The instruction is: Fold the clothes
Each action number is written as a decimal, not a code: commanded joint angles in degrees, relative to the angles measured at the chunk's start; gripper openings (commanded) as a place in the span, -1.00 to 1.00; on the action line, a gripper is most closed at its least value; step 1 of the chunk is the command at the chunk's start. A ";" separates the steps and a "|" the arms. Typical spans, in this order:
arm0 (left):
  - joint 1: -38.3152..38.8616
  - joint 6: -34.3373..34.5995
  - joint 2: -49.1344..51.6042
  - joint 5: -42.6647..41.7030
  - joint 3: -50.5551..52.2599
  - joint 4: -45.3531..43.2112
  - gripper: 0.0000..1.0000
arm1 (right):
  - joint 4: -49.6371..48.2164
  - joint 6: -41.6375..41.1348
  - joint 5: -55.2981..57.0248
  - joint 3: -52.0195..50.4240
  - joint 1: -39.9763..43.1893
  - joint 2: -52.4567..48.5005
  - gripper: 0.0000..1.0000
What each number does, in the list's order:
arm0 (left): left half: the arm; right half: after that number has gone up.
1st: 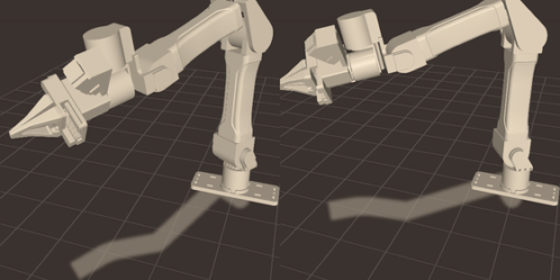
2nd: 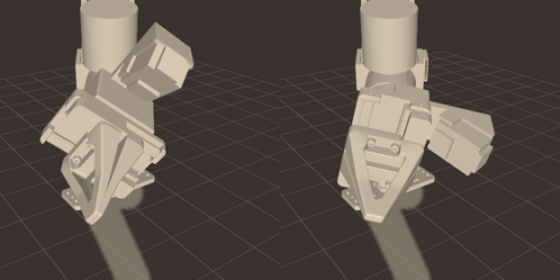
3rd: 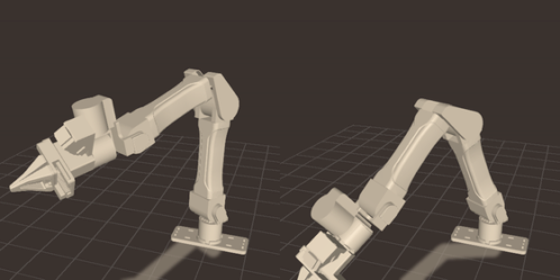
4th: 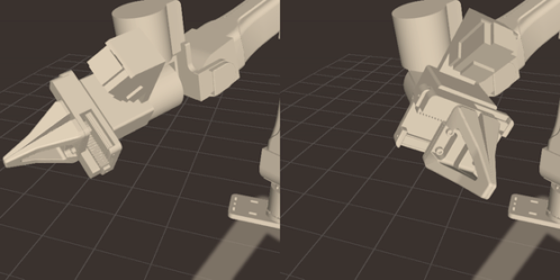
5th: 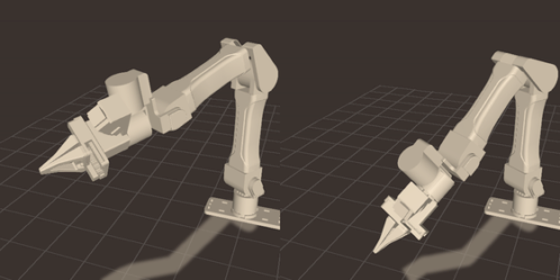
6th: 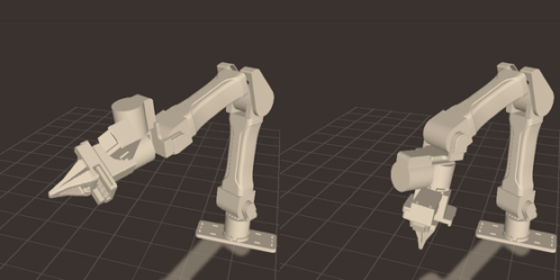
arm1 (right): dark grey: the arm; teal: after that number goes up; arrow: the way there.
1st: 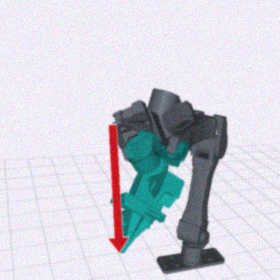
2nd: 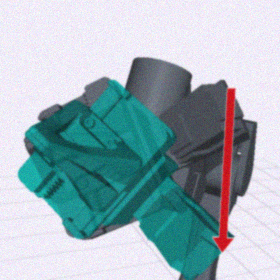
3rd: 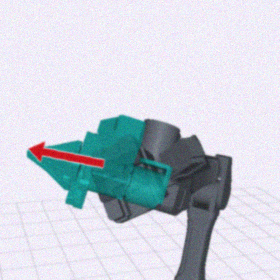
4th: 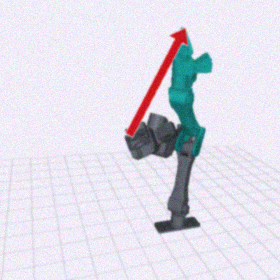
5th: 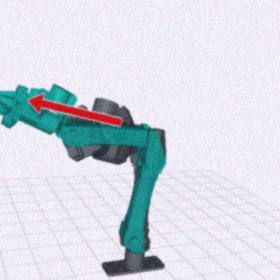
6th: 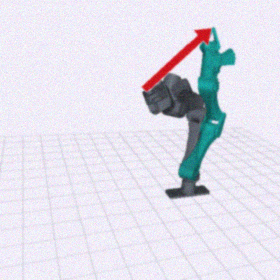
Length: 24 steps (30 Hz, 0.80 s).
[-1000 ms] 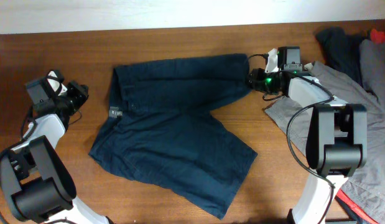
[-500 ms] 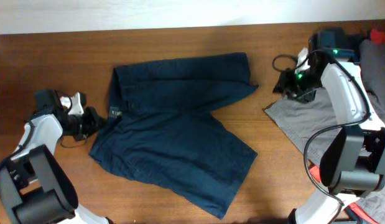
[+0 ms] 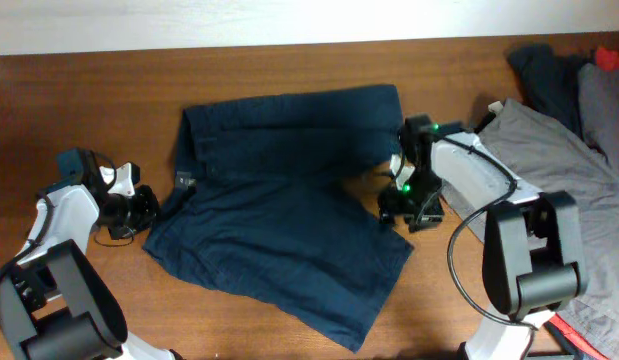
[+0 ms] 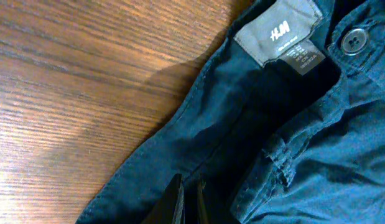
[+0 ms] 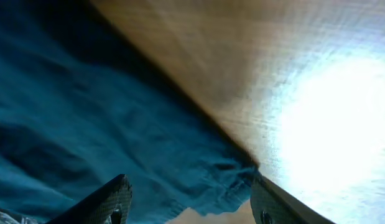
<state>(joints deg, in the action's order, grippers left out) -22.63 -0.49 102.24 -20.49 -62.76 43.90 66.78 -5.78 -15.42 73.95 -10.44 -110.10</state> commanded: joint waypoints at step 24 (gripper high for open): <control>-0.04 -1.31 -1.18 0.44 -0.28 -0.57 -0.81 | -4.07 4.98 -0.26 4.66 9.97 0.13 -0.29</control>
<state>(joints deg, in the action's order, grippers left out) -22.63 -0.49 102.21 -20.49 -62.76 43.48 59.66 -6.81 -7.09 78.50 1.06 -110.19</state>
